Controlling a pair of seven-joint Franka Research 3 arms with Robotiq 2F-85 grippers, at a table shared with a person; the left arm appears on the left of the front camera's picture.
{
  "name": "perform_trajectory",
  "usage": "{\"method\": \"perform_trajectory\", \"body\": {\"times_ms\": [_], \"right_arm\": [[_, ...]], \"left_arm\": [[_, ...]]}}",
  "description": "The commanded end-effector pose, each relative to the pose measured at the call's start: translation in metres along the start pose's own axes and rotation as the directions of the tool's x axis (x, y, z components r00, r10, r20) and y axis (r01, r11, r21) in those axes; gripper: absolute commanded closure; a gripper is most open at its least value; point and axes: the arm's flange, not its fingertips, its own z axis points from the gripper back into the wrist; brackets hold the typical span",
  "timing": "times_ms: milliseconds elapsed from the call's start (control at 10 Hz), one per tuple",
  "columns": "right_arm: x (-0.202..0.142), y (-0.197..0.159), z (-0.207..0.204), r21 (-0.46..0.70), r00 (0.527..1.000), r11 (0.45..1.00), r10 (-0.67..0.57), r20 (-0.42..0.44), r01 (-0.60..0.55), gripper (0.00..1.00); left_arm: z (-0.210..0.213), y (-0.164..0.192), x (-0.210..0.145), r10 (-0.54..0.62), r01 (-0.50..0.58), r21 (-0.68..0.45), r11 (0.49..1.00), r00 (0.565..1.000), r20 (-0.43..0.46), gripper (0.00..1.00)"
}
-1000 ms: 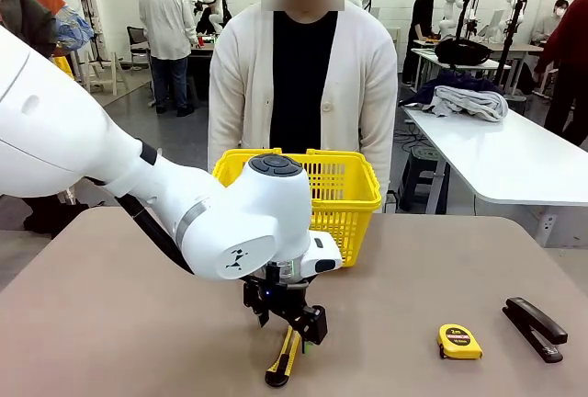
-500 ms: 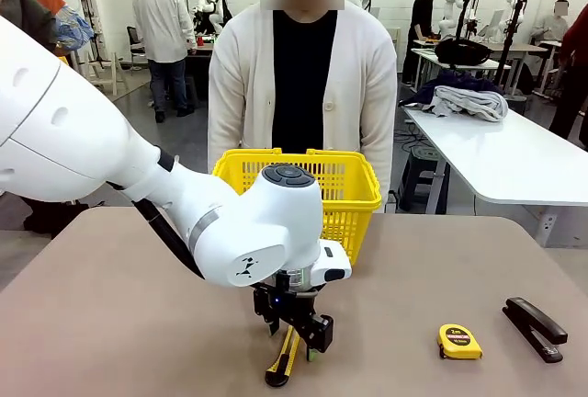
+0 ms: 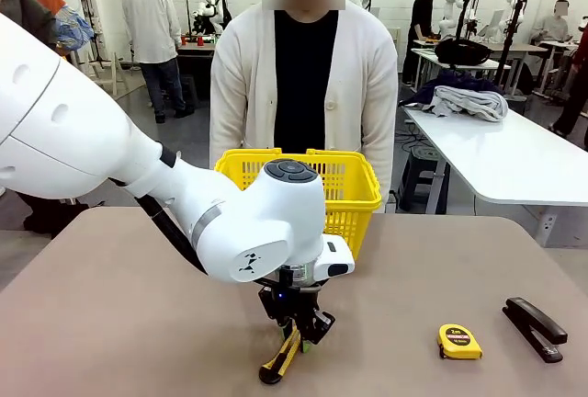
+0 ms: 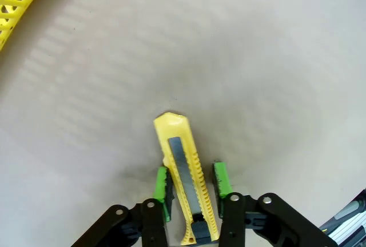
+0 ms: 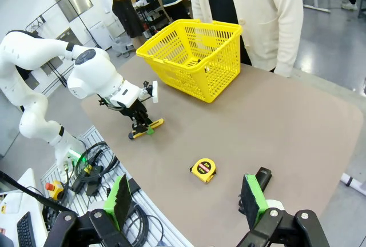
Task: Place the items the person wants into the basket.
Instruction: Pick up the item the person points to and place it in the Market Basket.
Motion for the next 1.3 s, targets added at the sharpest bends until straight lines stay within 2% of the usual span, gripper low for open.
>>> {"method": "perform_trajectory", "body": {"times_ms": [0, 100, 300, 400, 500, 800, 900, 1000, 1200], "right_arm": [[0.002, -0.001, -0.001, 0.014, 1.000, 1.000, 0.013, 0.026, -0.013, 0.00], [0.002, -0.001, -0.001, 0.014, 1.000, 1.000, 0.013, 0.026, -0.013, 0.00], [0.002, -0.001, -0.001, 0.014, 1.000, 1.000, 0.013, 0.026, -0.013, 0.00], [0.002, -0.001, -0.001, 0.014, 1.000, 1.000, 0.013, 0.026, -0.013, 0.00], [0.002, -0.001, -0.001, 0.014, 1.000, 1.000, 0.013, 0.026, -0.013, 0.00], [0.002, -0.001, -0.001, 0.014, 1.000, 1.000, 0.013, 0.026, -0.013, 0.00], [0.002, -0.001, -0.001, 0.014, 1.000, 1.000, 0.013, 0.026, -0.013, 0.00], [0.002, -0.001, -0.001, 0.014, 1.000, 1.000, 0.013, 0.026, -0.013, 0.00], [0.002, -0.001, -0.001, 0.014, 1.000, 1.000, 0.013, 0.026, -0.013, 0.00]], "left_arm": [[-0.008, -0.002, 0.000, 0.038, -0.038, 0.025, 0.999, 0.999, 0.009, 0.94], [-0.008, -0.001, 0.000, 0.038, -0.039, 0.023, 0.999, 0.999, 0.009, 1.00], [-0.007, 0.000, 0.000, 0.021, -0.021, 0.030, 0.999, 1.000, -0.004, 1.00], [-0.006, 0.001, 0.000, -0.013, 0.013, 0.006, 1.000, 0.998, -0.058, 1.00], [0.014, 0.001, -0.004, -0.072, 0.074, 0.034, 0.997, 0.997, -0.035, 0.92], [0.149, 0.005, -0.035, -0.273, 0.274, 0.001, 0.962, 0.961, -0.045, 0.92], [0.185, 0.010, -0.044, -0.304, 0.304, -0.015, 0.953, 0.953, -0.017, 0.92], [0.217, 0.015, -0.054, -0.330, 0.330, -0.022, 0.944, 0.944, 0.028, 0.92], [0.259, 0.021, -0.063, -0.391, 0.392, -0.051, 0.919, 0.920, 0.030, 0.92]]}}
